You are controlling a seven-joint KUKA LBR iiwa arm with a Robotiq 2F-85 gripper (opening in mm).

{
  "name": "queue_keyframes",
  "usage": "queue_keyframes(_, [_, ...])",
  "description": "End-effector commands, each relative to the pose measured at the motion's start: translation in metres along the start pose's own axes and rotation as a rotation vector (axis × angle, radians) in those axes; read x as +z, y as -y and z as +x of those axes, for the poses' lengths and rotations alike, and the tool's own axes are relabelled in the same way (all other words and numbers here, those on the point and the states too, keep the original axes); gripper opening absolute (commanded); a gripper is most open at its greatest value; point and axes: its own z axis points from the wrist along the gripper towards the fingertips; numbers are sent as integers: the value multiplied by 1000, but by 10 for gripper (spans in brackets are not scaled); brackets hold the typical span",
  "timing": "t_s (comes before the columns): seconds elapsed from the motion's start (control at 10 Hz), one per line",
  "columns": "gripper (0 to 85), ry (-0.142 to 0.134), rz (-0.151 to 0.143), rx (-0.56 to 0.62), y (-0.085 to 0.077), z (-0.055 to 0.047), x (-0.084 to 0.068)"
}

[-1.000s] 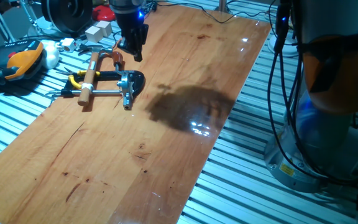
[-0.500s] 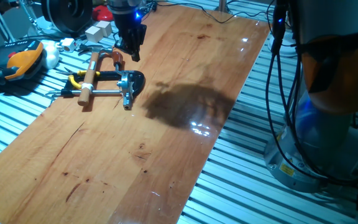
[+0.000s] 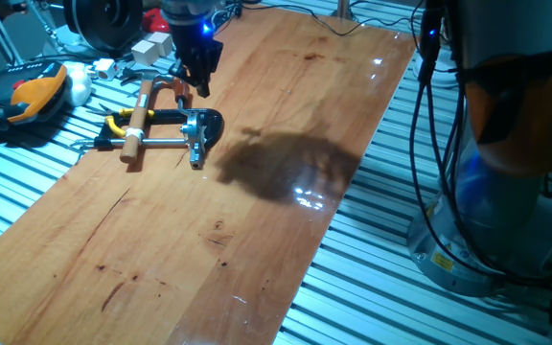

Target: Pull up the lever

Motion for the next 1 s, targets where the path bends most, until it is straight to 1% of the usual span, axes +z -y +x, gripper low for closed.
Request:
queue_keyframes(0.0, [0,4,8,2,-1,-3,0])
queue_keyframes(0.1, [0,-8,4,-6,1,-9,-3])
queue_keyframes(0.2, [0,-23,-4,-18,5,-12,-9])
queue_keyframes(0.4, [0,-13,11,-27,5,-12,-12])
queue_keyframes(0.6, [0,-7,8,-41,6,-13,-13])
queue_keyframes(0.7, [0,1,8,-43,5,-13,-14])
queue_keyframes(0.8, [0,24,6,-40,4,-13,-14])
queue_keyframes(0.9, [0,31,14,-43,4,-13,-14])
